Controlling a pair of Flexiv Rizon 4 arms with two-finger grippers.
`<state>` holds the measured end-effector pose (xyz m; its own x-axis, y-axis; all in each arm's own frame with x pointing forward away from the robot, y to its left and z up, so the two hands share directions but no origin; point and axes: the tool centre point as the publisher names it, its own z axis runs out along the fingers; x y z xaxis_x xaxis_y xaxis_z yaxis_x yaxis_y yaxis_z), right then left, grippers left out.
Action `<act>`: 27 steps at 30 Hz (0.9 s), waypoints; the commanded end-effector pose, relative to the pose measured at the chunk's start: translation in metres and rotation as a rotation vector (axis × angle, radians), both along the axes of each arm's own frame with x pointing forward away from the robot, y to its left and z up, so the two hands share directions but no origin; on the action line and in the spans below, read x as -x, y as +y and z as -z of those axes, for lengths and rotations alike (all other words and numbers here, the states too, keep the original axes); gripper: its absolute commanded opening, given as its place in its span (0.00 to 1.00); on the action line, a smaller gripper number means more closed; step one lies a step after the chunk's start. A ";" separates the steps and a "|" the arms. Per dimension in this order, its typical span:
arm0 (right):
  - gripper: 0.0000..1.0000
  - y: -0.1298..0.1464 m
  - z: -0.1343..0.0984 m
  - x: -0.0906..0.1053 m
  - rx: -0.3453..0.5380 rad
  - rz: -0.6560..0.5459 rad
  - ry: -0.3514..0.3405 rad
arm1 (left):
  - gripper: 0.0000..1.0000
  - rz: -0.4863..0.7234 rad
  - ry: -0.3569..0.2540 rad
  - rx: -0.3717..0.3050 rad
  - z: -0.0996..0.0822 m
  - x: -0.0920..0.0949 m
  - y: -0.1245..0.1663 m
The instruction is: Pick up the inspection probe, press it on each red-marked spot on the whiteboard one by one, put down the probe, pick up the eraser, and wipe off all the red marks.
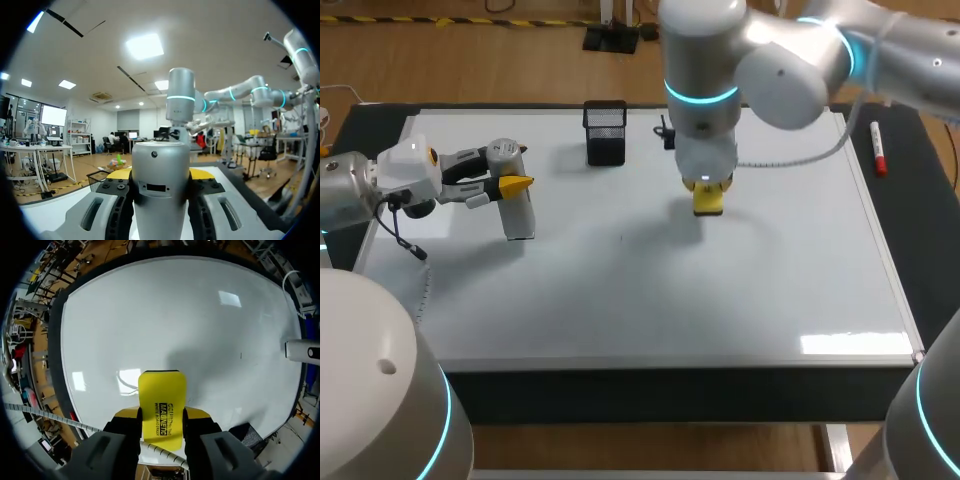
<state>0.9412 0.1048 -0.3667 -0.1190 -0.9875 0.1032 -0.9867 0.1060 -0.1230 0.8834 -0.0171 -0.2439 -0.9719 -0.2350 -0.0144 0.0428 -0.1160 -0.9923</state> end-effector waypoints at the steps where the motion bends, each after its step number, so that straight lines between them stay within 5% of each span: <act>1: 0.00 0.004 -0.001 -0.026 0.009 -0.001 0.017 | 0.00 0.001 0.000 0.000 -0.001 0.000 0.001; 15: 0.00 0.018 0.015 -0.069 -0.022 -0.024 0.054 | 0.00 0.001 0.000 0.000 -0.001 0.000 0.001; 27: 0.00 0.024 0.031 -0.073 -0.059 -0.049 0.088 | 0.00 0.001 0.000 0.000 -0.001 0.000 0.001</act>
